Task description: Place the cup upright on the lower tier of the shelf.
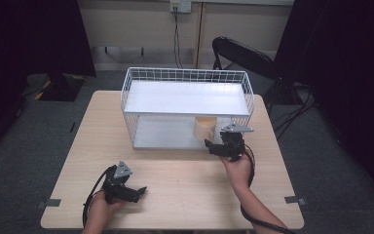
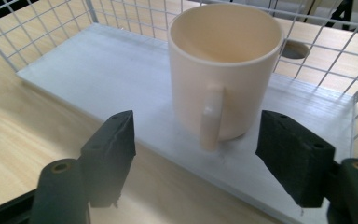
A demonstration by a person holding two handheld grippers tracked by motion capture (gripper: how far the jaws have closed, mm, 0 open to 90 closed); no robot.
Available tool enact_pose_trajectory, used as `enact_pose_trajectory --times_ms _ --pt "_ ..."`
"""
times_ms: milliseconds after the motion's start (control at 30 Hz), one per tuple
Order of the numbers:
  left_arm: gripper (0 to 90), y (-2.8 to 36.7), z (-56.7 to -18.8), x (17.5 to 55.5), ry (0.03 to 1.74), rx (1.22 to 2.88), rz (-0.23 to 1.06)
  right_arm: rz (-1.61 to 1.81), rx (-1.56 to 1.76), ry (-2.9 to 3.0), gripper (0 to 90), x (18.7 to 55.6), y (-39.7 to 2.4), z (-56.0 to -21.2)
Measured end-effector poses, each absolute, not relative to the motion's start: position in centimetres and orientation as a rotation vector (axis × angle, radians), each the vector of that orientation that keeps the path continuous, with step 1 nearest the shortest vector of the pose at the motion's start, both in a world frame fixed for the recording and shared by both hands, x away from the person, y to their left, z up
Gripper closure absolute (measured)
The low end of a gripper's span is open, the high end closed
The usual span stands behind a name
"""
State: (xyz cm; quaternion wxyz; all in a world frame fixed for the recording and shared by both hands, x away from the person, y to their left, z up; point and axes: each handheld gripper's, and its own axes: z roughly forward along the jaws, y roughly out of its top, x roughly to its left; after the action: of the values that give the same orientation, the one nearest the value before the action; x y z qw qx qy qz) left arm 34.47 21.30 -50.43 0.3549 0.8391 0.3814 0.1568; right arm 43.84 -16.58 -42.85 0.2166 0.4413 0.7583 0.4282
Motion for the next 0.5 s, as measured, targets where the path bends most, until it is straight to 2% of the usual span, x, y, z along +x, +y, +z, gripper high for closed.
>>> enact_pose_trajectory --times_ms 233,500 --pt "0.0 21.3 -50.4 34.5 0.986 2.168 0.405 1.210 1.226 2.128 17.8 43.4 -17.0 -42.7" --pt "0.0 21.3 -50.4 34.5 0.986 2.168 0.405 1.223 1.199 2.169 14.3 42.5 -17.6 -42.4"
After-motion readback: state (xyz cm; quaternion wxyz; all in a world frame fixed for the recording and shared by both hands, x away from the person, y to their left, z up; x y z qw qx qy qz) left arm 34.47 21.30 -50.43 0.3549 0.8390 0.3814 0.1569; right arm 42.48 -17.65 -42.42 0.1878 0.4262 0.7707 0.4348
